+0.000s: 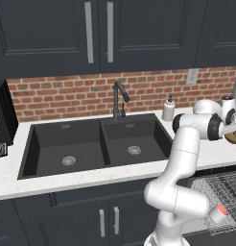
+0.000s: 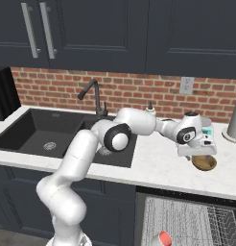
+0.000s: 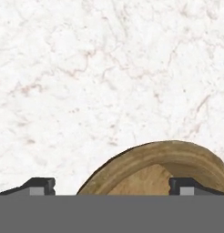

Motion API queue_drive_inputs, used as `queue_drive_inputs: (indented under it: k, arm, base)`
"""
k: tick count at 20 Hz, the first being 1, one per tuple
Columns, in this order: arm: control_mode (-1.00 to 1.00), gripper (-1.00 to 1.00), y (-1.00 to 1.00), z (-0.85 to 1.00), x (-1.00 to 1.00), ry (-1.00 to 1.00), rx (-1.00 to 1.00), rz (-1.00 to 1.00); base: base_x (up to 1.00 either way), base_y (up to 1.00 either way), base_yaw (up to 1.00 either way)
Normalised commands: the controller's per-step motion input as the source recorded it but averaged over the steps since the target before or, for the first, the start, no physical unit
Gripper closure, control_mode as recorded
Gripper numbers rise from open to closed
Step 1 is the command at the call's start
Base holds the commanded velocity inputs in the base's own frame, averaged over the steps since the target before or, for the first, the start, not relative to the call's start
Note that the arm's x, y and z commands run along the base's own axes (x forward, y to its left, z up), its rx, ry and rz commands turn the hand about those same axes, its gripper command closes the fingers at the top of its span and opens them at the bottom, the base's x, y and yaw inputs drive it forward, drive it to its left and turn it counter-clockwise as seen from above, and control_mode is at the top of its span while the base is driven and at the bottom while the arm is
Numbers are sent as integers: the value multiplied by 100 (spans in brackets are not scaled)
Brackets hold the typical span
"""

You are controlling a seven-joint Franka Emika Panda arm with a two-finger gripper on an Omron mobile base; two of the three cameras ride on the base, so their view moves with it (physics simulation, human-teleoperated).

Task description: Pick up the cup and bowl from the counter, place them in the dishwasher, and close the dishwasher door.

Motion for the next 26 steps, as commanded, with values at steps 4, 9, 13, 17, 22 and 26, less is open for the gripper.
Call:
queue_drive_inputs:
  k: [4, 9, 13, 17, 22, 26]
  arm:
    - [-100, -100, 0, -8, -12, 0, 0, 0]
    - [-100, -100, 0, -5, 0, 0, 0, 0]
    - [-100, 100, 3, -32, 0, 4, 1, 0]
    - [-100, 100, 1, -16, 0, 1, 1, 0]
    - [-100, 100, 0, 0, 1, 0, 0, 0]
    - [-100, 100, 0, 0, -10, 0, 4, 0]
  base:
    - [0, 0, 0]
    - [0, 0, 0]
    - [0, 0, 0]
    - [0, 0, 0]
    - [0, 0, 0]
    - [0, 0, 0]
